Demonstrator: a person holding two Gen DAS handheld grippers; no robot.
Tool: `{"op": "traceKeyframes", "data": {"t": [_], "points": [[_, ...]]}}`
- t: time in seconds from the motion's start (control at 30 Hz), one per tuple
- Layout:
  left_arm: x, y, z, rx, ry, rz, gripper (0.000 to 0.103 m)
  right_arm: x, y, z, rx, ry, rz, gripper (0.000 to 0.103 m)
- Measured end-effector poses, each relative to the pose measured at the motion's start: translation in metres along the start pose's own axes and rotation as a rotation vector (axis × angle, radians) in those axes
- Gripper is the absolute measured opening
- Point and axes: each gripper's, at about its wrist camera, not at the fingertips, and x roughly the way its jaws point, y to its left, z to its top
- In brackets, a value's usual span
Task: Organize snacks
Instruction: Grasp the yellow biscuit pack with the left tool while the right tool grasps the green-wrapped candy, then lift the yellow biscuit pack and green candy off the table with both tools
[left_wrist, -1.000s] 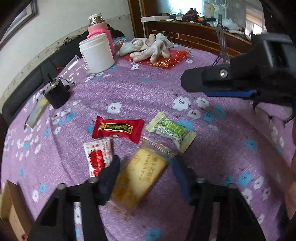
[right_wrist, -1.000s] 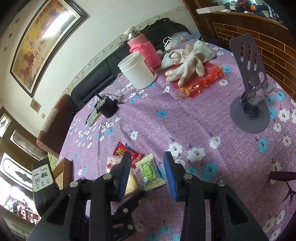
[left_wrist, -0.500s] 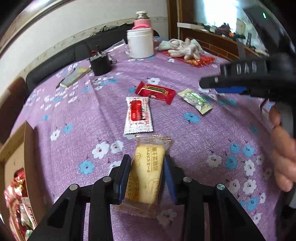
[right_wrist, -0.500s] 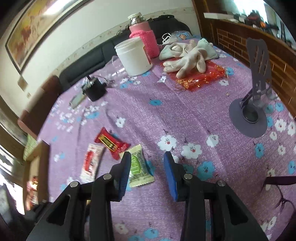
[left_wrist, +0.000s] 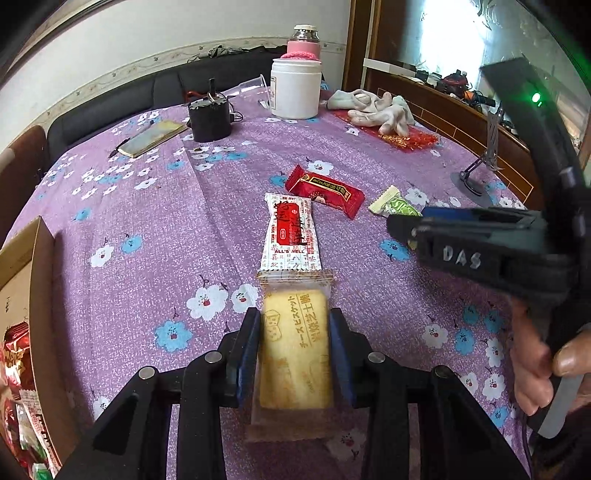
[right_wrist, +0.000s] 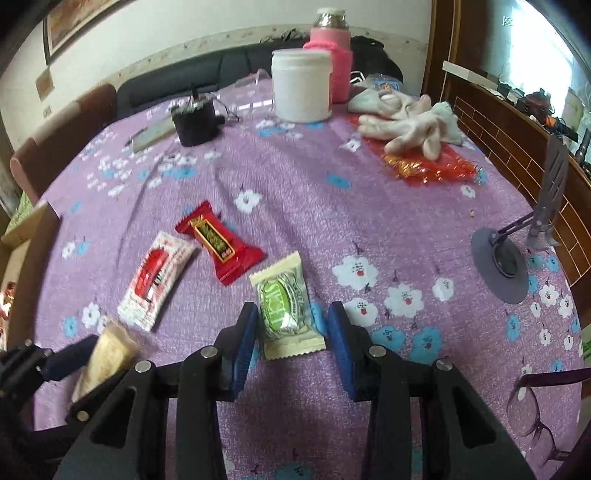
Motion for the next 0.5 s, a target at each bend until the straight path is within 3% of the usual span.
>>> {"op": "traceKeyframes", "data": {"t": [0.1, 0.27, 0.33, 0.5], "points": [[0.001, 0.001, 0.001, -0.007, -0.008, -0.002, 0.037, -0.003, 0.001, 0.000, -0.003, -0.014, -0.010, 0.027], [-0.001, 0.014, 0.004, -0.068, -0.025, -0.017, 0.035, -0.023, 0.006, 0.001, 0.007, -0.068, 0.068, 0.027], [-0.004, 0.019, 0.005, -0.087, -0.039, 0.000, 0.035, -0.029, 0.013, 0.000, -0.006, -0.084, 0.101, 0.020], [-0.012, 0.031, 0.007, -0.133, -0.076, 0.011, 0.035, -0.033, 0.030, -0.004, -0.043, -0.070, 0.170, 0.019]]}}
